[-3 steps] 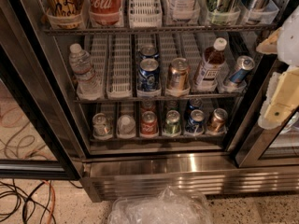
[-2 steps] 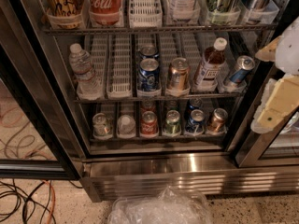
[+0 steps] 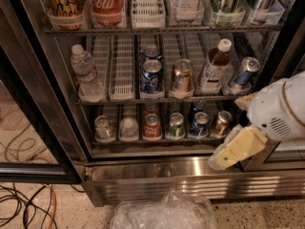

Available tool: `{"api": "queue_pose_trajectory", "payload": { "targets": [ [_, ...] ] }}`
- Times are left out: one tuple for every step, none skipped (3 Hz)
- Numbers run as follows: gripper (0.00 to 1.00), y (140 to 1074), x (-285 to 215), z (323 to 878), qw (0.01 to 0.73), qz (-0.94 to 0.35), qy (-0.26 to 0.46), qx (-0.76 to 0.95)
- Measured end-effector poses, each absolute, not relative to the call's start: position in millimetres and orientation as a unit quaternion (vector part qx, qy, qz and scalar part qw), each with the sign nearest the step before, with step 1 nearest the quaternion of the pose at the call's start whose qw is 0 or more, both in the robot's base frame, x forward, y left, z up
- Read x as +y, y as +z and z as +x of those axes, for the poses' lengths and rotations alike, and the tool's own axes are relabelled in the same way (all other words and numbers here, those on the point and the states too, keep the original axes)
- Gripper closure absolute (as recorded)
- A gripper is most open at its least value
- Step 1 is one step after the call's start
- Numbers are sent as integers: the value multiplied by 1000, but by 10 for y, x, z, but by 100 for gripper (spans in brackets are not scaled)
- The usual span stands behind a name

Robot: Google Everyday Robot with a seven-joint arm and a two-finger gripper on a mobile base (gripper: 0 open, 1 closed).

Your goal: Pick pepsi can from bottom shelf of fridge

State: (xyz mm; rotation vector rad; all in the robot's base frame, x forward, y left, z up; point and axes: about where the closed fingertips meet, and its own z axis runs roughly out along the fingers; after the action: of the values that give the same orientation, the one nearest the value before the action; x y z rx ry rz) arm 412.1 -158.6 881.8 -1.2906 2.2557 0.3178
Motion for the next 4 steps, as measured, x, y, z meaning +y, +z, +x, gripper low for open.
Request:
{"api": "queue_pose_trajectory", "payload": {
  "targets": [
    [0, 8461, -1292, 4129, 293, -425, 161, 841],
    [0, 8485, -1275, 4246, 316, -411, 153, 841],
    [0, 8486, -1275, 4246, 316, -411, 153, 841],
    [0, 8382, -1239, 4334, 345, -386, 164, 840]
  ]
}}
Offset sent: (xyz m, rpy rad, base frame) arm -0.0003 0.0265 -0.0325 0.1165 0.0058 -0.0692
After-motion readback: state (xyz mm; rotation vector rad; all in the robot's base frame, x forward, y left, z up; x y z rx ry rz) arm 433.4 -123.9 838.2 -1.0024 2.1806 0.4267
